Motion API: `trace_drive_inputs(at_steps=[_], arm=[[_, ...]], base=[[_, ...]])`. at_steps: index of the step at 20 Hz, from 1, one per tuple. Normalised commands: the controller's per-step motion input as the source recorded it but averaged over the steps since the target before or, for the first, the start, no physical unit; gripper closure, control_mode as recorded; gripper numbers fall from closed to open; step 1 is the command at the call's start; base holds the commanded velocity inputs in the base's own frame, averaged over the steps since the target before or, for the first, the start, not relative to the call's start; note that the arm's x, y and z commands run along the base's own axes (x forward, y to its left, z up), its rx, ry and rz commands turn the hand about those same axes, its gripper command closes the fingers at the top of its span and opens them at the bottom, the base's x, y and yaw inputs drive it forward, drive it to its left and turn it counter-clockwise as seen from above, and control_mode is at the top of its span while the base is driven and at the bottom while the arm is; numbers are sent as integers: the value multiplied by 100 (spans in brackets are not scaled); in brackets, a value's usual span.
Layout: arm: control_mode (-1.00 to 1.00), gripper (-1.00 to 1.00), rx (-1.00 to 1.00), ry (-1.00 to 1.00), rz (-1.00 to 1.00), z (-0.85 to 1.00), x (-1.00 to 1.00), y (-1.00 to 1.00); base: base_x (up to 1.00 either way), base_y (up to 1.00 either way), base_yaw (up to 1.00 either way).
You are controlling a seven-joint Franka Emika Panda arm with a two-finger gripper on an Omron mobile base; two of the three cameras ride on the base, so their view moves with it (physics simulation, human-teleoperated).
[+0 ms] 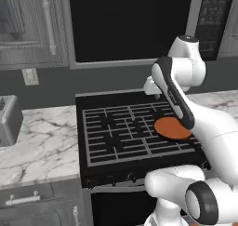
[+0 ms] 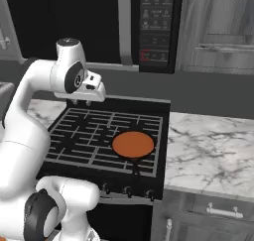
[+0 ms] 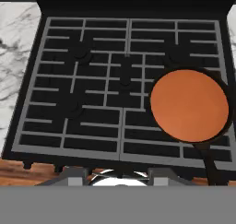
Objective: Retrieve the fish from the fridge and place it on the saucepan with marinade on the stove.
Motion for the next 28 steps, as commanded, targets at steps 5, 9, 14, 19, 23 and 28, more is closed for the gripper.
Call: trace_drive_inputs(at_steps=[5, 9, 14, 19, 23, 28], arm=[[100, -100, 0, 0, 0, 0, -6, -4], [100, -100, 0, 0, 0, 0, 0, 0], [100, -100, 0, 0, 0, 0, 0, 0], [100, -100, 0, 0, 0, 0, 0, 0], [100, -100, 0, 0, 0, 0, 0, 0], [100, -100, 0, 0, 0, 0, 0, 0]], base=[[-25, -24, -18], [-59, -50, -57], [-8, -4, -81], [0, -41, -68], [1, -23, -84], [0, 0, -96]])
